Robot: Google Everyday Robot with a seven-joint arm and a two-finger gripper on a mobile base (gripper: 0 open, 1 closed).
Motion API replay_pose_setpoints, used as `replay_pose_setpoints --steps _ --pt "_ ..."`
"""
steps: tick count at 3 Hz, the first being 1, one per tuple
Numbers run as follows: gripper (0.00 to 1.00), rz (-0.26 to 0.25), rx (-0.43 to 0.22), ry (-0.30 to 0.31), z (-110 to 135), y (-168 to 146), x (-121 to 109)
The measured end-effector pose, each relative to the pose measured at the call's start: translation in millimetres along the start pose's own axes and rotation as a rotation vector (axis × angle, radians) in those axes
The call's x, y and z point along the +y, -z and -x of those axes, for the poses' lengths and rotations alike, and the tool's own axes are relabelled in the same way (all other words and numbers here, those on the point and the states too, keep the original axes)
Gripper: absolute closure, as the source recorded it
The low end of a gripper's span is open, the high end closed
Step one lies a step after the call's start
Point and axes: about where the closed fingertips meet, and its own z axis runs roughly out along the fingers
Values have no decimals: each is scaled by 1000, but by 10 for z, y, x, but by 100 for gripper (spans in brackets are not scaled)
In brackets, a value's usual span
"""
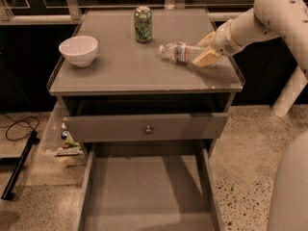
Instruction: Pick water bottle from middle drawer and place on counter
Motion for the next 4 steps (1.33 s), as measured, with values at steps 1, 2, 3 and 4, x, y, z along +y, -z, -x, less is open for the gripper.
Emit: replay_pose_setpoints --steps 1,2,3,4 --pt "34 0 0 0 0 0 0" --pt "12 0 0 0 0 0 0" --pt "0 0 0 0 0 -2 1" --pt "0 0 0 0 0 -2 1"
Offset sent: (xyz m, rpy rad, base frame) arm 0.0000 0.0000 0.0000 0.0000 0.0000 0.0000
